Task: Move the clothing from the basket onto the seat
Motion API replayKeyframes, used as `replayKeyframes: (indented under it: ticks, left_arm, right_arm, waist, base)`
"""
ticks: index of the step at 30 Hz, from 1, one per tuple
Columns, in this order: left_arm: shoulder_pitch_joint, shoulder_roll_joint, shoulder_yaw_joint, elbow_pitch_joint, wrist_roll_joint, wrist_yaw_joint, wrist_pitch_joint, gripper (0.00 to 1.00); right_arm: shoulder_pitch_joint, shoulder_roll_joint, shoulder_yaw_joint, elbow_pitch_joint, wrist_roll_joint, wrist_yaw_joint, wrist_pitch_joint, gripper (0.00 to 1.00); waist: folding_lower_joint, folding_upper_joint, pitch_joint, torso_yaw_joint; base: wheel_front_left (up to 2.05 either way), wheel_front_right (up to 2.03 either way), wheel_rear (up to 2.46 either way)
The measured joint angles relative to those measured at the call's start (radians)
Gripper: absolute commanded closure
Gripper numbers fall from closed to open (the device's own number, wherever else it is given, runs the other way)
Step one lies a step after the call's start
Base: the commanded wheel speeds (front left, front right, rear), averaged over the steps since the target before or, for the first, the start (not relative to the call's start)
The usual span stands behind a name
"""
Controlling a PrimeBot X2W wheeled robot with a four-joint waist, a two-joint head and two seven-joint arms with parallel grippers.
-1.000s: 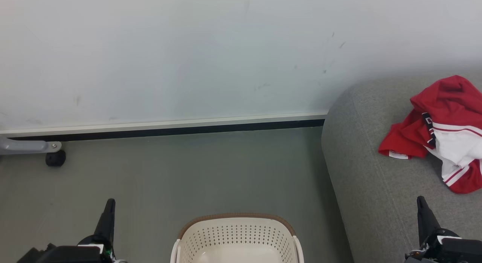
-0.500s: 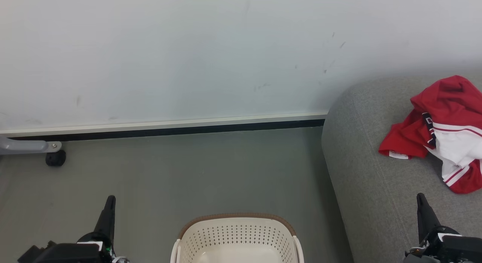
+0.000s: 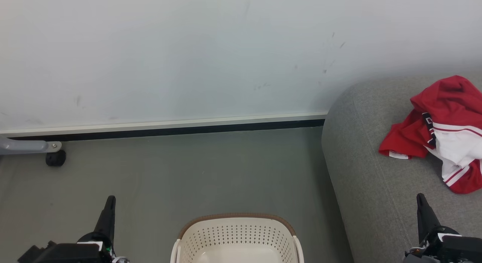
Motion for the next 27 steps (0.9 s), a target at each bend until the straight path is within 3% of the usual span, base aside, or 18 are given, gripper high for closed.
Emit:
replayKeyframes:
  ticks: [27]
  left_arm:
    - [0.000,0.000,0.000,0.001,0.000,-0.007,0.000,1.00]
  right_arm:
    - [0.000,0.000,0.000,0.000,0.000,0.000,0.000,1.00]
  waist:
    - [0.0000,0.0000,0.000,0.000]
  base:
    - [0.00,0.00,0.00]
